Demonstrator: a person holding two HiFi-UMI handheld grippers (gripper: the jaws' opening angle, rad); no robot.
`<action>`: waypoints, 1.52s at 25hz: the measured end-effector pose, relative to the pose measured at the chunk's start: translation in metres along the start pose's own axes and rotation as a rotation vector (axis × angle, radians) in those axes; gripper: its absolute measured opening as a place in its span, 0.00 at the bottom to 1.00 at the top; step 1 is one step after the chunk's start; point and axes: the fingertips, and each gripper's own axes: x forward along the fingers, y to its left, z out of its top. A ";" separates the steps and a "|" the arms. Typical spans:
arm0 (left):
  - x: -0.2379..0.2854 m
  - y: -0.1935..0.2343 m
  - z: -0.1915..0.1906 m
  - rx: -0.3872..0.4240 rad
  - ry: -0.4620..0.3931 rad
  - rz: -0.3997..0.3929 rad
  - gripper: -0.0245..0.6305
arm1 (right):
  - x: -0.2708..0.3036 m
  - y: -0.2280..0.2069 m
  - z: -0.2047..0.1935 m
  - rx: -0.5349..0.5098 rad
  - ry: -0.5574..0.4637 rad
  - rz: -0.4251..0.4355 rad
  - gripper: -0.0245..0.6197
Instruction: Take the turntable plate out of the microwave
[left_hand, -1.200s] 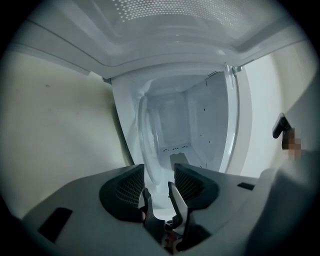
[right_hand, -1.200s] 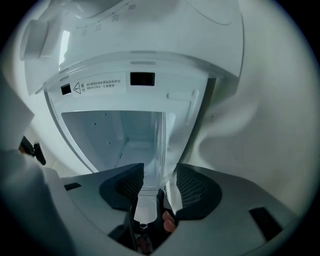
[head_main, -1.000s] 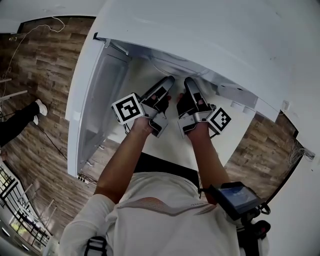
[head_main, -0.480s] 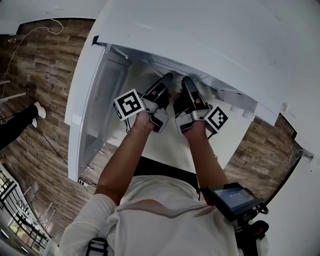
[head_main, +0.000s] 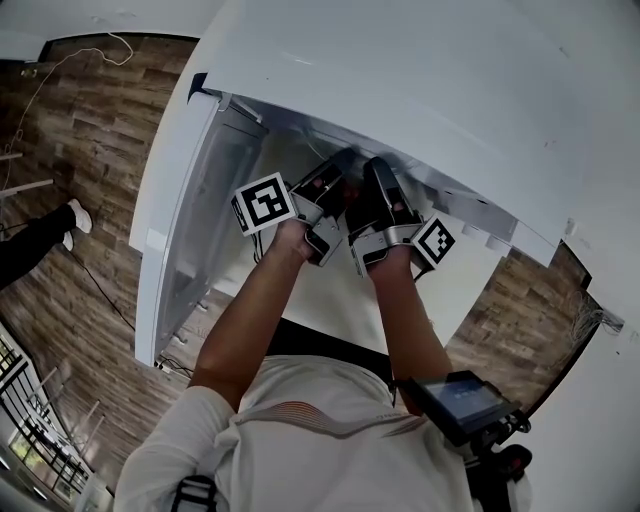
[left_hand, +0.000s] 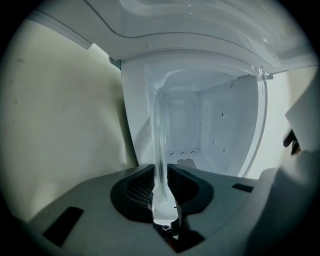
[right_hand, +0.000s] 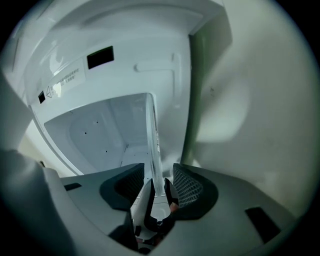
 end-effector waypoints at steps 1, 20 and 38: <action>0.000 0.000 0.001 0.004 0.000 0.002 0.17 | 0.001 0.000 -0.001 -0.001 0.004 0.001 0.33; -0.004 -0.009 0.003 -0.026 -0.041 -0.117 0.10 | 0.001 0.011 0.000 -0.124 -0.022 0.020 0.10; -0.047 -0.047 -0.022 0.008 -0.090 -0.162 0.11 | -0.033 0.049 -0.032 -0.179 0.028 0.110 0.10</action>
